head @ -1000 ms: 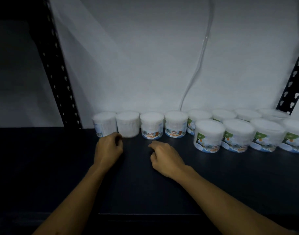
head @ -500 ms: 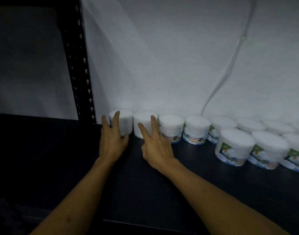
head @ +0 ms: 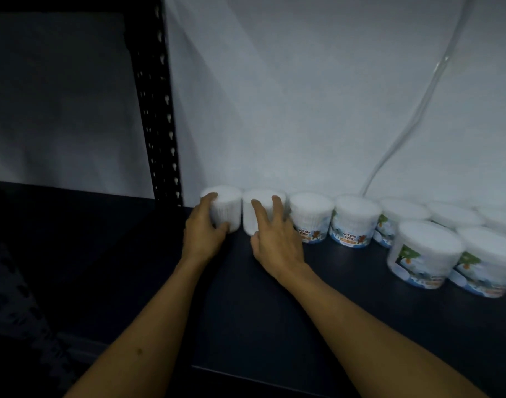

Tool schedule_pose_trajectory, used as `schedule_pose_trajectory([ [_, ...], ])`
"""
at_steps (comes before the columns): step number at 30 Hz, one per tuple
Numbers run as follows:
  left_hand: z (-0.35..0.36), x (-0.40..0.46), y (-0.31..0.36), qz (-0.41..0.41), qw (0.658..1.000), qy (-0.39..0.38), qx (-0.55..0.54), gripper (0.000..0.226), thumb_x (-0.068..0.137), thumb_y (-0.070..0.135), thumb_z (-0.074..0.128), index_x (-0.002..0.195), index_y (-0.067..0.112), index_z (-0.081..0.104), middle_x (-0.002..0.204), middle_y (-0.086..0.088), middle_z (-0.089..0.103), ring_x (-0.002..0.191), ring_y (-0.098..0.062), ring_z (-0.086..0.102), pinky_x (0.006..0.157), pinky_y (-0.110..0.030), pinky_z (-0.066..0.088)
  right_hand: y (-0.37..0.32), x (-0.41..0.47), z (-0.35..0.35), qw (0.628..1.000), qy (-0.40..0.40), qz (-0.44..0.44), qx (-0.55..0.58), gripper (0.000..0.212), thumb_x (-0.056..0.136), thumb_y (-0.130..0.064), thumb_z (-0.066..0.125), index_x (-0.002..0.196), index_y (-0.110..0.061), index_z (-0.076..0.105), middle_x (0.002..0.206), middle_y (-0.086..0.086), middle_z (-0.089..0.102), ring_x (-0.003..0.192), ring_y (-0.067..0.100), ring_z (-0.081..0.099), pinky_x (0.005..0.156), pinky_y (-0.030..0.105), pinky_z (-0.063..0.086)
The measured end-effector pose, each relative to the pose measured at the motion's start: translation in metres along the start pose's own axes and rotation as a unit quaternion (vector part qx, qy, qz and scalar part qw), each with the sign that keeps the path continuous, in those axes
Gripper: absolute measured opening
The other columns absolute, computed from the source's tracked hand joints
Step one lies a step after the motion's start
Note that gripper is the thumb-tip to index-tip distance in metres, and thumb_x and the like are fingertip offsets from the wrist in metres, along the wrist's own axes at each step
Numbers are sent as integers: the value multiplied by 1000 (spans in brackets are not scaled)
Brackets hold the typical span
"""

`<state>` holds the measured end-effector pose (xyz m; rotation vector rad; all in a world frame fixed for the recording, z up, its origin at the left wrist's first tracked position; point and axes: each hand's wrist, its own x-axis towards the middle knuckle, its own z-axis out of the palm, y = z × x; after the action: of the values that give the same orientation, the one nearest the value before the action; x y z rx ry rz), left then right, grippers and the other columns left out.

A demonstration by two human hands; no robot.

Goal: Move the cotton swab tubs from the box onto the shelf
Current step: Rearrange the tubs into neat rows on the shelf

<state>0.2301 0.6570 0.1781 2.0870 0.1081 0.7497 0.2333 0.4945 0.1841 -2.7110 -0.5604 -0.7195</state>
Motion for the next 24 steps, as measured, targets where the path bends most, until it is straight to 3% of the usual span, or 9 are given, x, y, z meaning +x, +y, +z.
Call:
schedule_pose_trajectory([
  [6,-18,-39,15,10,1000,-13,0,62,81,14,68,135,30,43,132,-2,53,116,-17,52,93,-26,43,2,-36,-25,999,19,7,29,57,88,-40,54,137,-26,28,152,11,15,115,34,46,74,43,54],
  [10,-28,-70,27,37,998,-35,22,63,79,19,72,134,31,44,133,-3,52,118,-17,52,98,-32,45,11,-67,-50,998,33,10,56,49,89,-45,54,129,-23,36,149,6,22,120,30,45,73,41,52],
  [17,-34,-118,56,54,996,-64,16,62,75,24,76,127,38,46,121,0,53,108,-16,54,93,-38,50,49,-116,-82,995,42,-30,86,45,87,-43,57,123,-22,39,146,1,30,111,28,54,74,42,53],
  [21,-29,-134,69,58,996,-67,4,63,70,29,81,122,40,47,115,1,51,99,-12,56,85,-26,50,72,-137,-101,991,44,-45,119,42,86,-42,59,119,-27,38,147,1,26,106,28,56,74,41,53],
  [24,-23,-144,82,57,994,-94,-2,66,69,28,82,121,42,44,107,3,45,93,-6,54,76,-14,45,91,-148,-111,985,44,-35,162,39,87,-30,61,122,-28,45,152,3,17,101,25,57,75,33,50],
])
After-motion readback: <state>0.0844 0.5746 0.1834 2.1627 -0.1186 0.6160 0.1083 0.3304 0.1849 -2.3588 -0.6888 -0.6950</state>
